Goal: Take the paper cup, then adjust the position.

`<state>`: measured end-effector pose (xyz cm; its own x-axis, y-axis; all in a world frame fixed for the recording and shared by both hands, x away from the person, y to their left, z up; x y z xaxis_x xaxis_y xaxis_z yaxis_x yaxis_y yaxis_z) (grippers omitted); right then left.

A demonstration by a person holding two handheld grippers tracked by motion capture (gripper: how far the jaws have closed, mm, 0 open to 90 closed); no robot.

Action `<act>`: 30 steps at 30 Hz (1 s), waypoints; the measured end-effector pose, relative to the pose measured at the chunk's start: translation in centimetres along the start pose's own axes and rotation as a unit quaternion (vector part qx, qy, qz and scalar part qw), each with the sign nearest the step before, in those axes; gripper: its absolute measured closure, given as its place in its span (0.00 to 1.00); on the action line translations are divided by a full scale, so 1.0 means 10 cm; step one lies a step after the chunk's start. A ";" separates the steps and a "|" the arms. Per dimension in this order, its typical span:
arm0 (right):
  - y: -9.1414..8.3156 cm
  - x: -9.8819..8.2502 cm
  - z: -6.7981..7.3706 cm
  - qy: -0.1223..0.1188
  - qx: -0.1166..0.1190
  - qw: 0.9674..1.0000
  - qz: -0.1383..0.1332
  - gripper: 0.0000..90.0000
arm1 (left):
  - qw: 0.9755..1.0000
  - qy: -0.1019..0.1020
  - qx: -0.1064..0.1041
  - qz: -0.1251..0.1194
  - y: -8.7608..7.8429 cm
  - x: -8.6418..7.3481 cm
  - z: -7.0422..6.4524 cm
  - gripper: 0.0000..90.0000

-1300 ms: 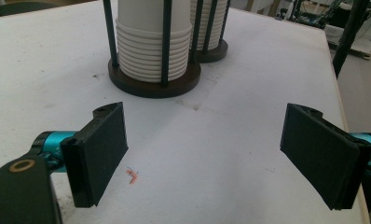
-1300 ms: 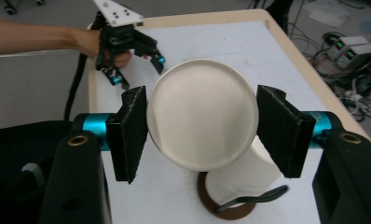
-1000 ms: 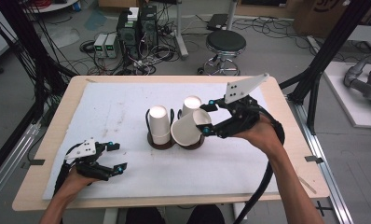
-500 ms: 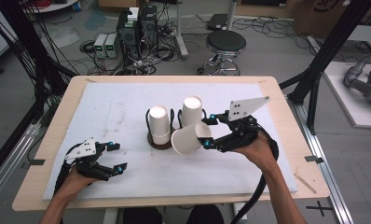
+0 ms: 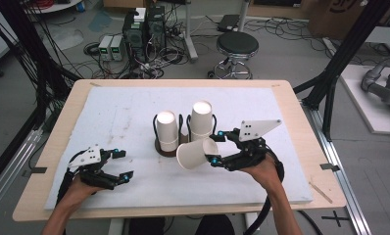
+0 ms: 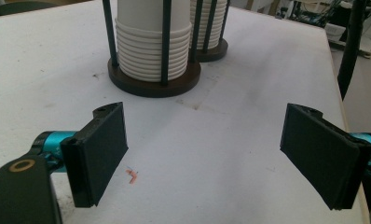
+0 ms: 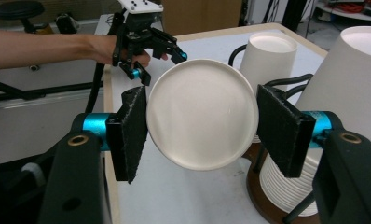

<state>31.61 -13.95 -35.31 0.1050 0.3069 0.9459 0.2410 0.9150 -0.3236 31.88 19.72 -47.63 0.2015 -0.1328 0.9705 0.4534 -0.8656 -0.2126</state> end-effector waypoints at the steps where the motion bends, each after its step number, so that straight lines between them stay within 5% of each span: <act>1: 0.01 0.00 -0.01 0.000 0.001 1.000 -0.002 0.42 | 1.000 0.000 0.001 0.000 0.00 0.00 0.00 0.16; 30: 0.05 0.02 -0.04 0.000 0.010 1.000 -0.012 0.42 | 1.000 -0.010 -0.011 0.003 -0.01 0.01 -0.01 0.14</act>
<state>32.10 -13.53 -35.27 0.0983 0.2842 0.9537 0.2237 0.9275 -0.2995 31.78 19.80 -47.50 0.2214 -0.1285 0.9667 0.4339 -0.8748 -0.2156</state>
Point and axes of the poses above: each handheld gripper's, and its own axes: y roughly forward along the jaws, x roughly out of its top, z roughly to its left, the point moved 7 cm from there along y, roughly forward along the jaws, and after that the axes turned 6 degrees about -z, right-handed, at the moved point
